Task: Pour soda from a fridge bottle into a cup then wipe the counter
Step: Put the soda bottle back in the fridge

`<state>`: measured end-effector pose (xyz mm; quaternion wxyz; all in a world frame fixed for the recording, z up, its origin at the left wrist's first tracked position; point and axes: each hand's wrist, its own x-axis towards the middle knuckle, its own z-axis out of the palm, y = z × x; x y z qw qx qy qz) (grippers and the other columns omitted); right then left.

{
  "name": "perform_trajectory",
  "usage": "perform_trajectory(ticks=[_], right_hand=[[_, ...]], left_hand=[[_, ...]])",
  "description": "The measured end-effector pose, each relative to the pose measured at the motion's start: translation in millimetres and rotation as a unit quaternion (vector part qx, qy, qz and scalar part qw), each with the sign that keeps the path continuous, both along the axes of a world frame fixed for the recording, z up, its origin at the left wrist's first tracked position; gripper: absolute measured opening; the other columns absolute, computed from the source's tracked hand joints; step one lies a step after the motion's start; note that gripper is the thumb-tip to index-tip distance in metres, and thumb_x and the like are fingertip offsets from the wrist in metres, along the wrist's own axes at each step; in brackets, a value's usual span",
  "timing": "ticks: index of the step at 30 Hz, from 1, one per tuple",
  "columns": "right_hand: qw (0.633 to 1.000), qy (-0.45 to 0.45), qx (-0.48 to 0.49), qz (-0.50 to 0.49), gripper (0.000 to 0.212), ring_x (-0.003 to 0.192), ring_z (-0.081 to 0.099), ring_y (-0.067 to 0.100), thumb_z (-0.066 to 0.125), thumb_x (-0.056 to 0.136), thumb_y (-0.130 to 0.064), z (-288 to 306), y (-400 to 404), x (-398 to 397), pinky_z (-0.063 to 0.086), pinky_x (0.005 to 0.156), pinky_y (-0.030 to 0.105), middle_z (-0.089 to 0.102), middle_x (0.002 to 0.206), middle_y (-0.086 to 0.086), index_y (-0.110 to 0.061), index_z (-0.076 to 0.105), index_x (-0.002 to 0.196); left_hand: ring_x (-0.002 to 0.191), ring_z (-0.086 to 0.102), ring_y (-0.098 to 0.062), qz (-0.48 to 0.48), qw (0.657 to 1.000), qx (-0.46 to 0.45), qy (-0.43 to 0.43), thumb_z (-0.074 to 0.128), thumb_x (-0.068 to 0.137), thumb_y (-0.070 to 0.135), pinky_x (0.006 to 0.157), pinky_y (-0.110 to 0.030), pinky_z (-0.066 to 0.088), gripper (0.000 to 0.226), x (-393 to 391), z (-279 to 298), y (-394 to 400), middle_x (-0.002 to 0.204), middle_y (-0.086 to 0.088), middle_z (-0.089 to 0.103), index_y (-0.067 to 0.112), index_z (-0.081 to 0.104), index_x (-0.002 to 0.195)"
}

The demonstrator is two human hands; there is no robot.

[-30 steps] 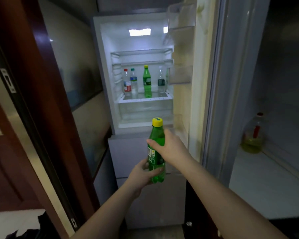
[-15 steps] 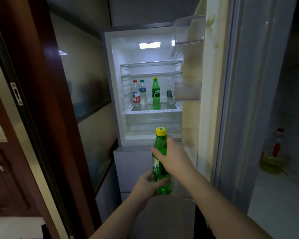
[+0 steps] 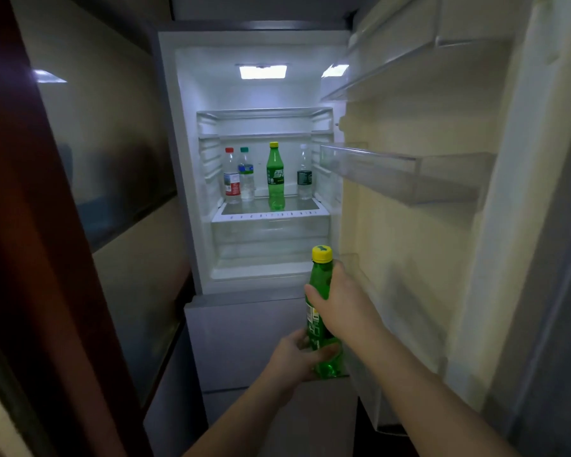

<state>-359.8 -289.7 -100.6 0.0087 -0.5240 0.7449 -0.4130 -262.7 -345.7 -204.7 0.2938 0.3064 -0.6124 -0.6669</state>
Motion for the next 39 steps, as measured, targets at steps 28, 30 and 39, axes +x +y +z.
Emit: perform_trajectory(ticks=[28, 30, 39], right_hand=[[0.997, -0.034, 0.034, 0.067, 0.051, 0.093, 0.052, 0.011, 0.060, 0.088, -0.048, 48, -189, -11, 0.043, 0.068, 0.024, 0.058, 0.119, 0.000, -0.021, 0.042, 0.127], [0.994, -0.047, 0.040, 0.087, 0.053, 0.098, 0.054, 0.013, 0.062, 0.088, -0.046, 51, -213, -17, 0.046, 0.074, 0.026, 0.057, 0.122, 0.001, -0.023, 0.039, 0.129], [0.982, -0.110, 0.027, 0.154, 0.076, 0.115, 0.054, 0.019, 0.068, 0.084, -0.039, 80, -323, -58, 0.048, 0.093, 0.038, 0.053, 0.134, 0.002, -0.027, 0.024, 0.145]], left_hand=[[0.097, 0.071, -0.022, 0.009, 1.000, -0.004, 0.011, 0.085, 0.073, 0.017, 0.075, -0.039, 0.060, 0.054, -5, 31, -209, 0.115, -0.003, 0.069, 0.018, 0.061, 0.122], [0.090, 0.072, -0.020, 0.033, 0.999, -0.015, 0.013, 0.082, 0.077, 0.013, 0.071, -0.036, 0.061, 0.045, -7, 36, -229, 0.109, -0.004, 0.070, 0.019, 0.063, 0.117], [0.087, 0.072, -0.019, 0.098, 0.990, -0.085, -0.048, 0.080, 0.079, 0.022, 0.071, -0.039, 0.062, 0.038, -31, 81, -323, 0.103, 0.000, 0.071, 0.022, 0.065, 0.113]])
